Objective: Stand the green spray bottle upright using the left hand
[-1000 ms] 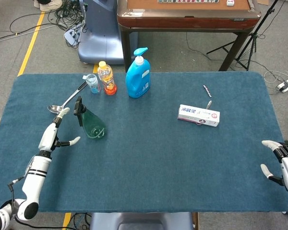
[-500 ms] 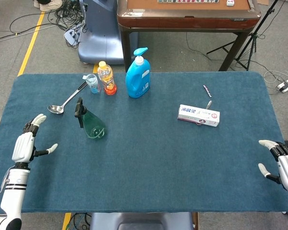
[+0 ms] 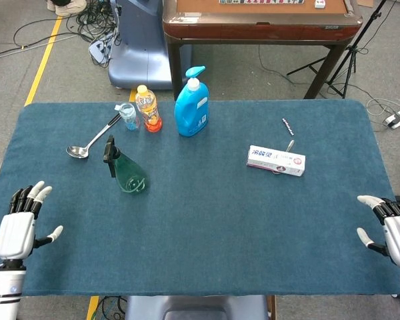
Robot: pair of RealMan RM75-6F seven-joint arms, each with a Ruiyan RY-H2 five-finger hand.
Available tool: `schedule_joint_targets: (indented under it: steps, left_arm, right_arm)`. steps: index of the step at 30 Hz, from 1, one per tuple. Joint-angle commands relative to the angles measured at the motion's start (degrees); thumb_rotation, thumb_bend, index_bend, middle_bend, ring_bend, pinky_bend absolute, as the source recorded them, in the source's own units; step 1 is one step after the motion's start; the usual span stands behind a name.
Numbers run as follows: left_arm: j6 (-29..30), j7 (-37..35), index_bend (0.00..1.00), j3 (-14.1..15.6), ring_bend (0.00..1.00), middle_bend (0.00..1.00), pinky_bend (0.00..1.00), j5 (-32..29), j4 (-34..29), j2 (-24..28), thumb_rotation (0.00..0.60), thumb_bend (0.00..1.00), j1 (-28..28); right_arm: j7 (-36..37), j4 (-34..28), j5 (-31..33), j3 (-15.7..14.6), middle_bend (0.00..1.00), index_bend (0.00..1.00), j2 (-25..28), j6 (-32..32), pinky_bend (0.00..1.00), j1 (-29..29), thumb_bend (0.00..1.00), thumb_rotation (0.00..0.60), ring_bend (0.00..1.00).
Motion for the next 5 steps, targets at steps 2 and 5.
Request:
schedule_joint_targets:
  steps: [2, 5]
  left_arm:
    - [2.0, 3.8, 0.13, 2.1, 0.01, 0.06, 0.00, 3.7, -3.2, -0.3, 0.600, 0.21, 1.7]
    - [2.5, 6.2, 0.13, 2.3, 0.01, 0.06, 0.00, 4.8, -4.1, -1.0, 0.600, 0.21, 2.1]
  right_arm:
    - [0.0, 0.1, 0.0, 0.0, 0.27, 0.24, -0.2, -0.2, 0.25, 0.1, 0.28, 0.600, 0.20]
    - [0.0, 0.2, 0.0, 0.0, 0.27, 0.24, -0.3, -0.4, 0.25, 0.3, 0.28, 0.600, 0.20]
